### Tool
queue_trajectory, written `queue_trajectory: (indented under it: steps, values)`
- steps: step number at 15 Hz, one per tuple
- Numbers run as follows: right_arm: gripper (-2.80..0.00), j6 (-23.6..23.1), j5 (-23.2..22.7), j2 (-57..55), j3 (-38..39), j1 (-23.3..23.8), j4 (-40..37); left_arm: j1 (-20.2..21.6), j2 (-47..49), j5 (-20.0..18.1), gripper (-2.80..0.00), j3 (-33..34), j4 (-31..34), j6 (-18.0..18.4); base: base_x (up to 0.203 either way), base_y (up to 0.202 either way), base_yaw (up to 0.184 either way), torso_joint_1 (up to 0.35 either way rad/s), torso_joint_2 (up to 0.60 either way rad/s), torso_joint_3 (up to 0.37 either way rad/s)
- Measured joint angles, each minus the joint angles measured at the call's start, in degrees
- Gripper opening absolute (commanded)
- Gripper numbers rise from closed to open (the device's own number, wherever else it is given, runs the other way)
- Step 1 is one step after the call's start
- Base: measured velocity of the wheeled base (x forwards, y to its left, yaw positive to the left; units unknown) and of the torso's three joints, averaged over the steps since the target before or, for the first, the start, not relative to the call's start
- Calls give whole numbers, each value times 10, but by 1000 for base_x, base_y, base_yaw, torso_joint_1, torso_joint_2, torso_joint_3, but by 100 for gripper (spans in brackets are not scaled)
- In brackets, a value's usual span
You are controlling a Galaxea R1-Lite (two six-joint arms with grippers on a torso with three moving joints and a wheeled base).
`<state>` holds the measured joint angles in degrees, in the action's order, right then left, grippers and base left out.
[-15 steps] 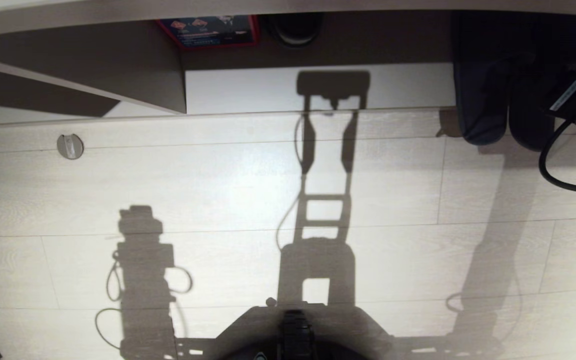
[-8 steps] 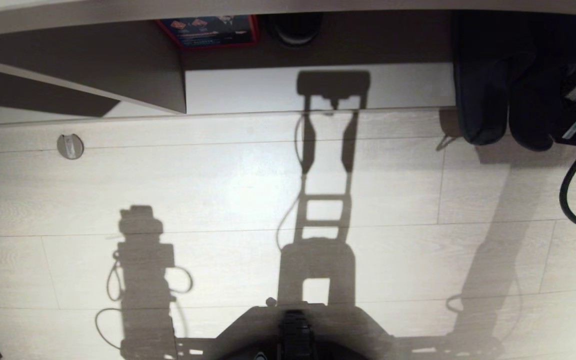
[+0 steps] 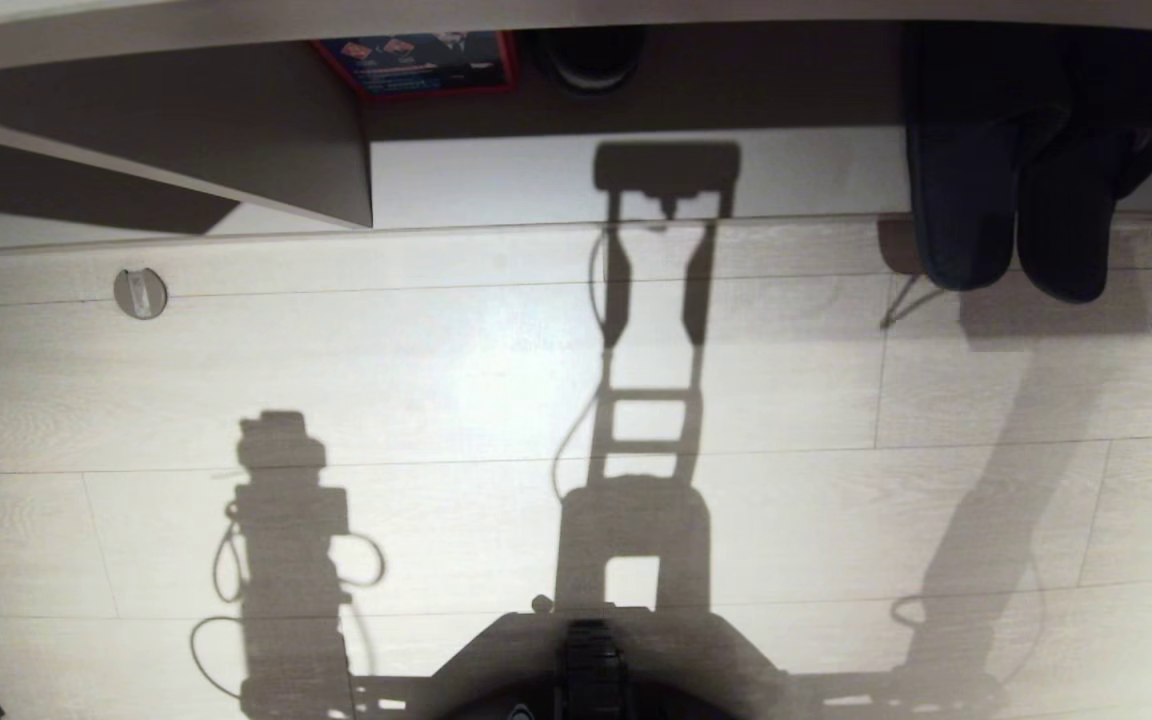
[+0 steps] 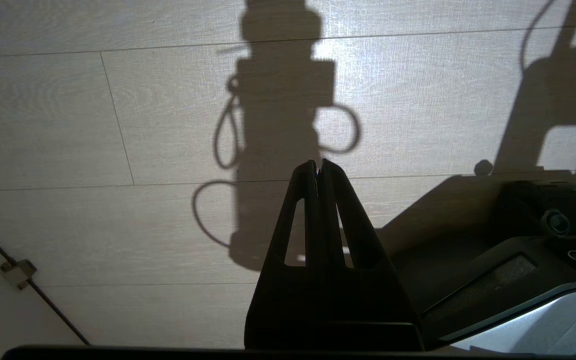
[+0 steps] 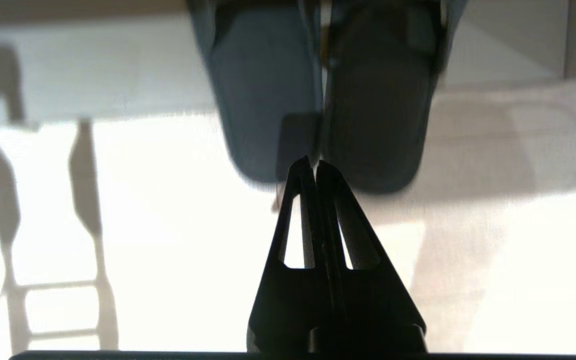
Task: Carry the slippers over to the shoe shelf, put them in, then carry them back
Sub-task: Pick up the slippers in the shoe cabinet
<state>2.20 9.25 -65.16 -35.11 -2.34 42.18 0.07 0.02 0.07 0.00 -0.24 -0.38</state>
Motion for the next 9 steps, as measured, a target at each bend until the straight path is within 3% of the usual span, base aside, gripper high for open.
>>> queue_trajectory:
  steps: [9]
  values:
    - [-280, -41, -28, 160, 175, 18, -39, 0, 0, 0, -280, 0, 0, 0, 0, 0, 0, 0, 0, 0]
